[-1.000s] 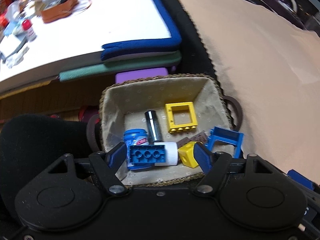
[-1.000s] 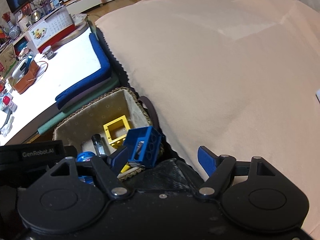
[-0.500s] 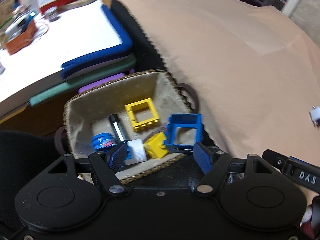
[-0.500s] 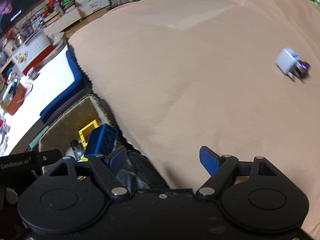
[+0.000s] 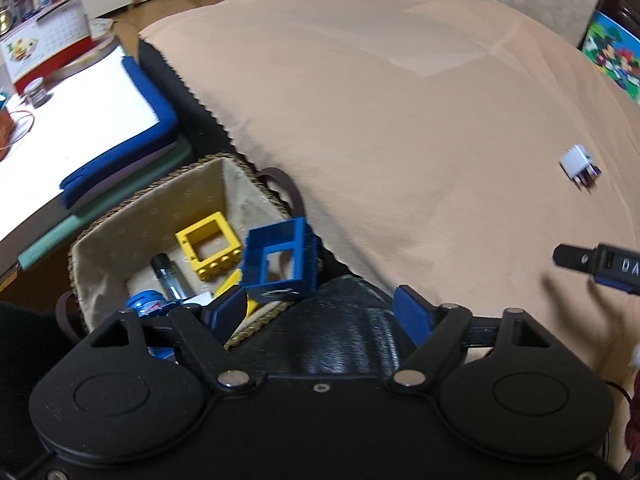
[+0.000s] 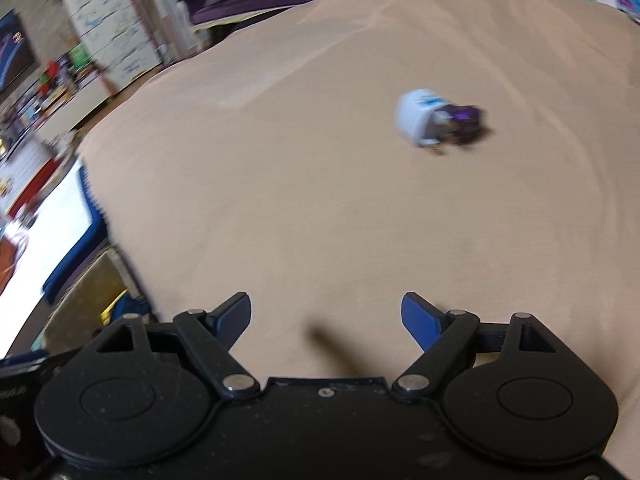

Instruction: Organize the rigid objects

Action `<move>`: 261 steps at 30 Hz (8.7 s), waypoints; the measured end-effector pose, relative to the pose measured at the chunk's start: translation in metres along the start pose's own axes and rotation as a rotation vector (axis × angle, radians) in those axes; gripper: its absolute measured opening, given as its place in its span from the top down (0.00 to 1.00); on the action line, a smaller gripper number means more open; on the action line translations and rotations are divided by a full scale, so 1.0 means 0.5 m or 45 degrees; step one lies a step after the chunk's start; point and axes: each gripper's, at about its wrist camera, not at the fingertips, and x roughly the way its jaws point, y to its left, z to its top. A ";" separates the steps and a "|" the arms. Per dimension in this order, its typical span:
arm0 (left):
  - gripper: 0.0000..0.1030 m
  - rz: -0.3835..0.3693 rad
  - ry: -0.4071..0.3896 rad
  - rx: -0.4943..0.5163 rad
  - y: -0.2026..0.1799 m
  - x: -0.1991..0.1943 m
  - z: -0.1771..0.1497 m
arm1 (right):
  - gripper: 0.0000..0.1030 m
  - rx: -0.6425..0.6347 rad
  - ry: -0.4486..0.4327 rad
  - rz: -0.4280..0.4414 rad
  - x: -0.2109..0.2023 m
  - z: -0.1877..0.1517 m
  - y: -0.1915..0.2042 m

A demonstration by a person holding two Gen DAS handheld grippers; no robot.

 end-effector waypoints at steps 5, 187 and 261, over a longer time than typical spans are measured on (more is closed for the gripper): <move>0.26 -0.017 0.016 0.060 -0.035 0.011 -0.004 | 0.20 0.094 -0.031 -0.057 -0.003 0.008 -0.084; 0.35 0.242 0.150 -0.577 0.288 0.020 0.055 | 0.46 -0.513 0.137 0.264 0.043 -0.002 0.474; 0.16 0.319 -0.027 -0.247 0.094 -0.037 -0.001 | 0.00 -0.325 0.078 0.086 -0.012 -0.082 0.236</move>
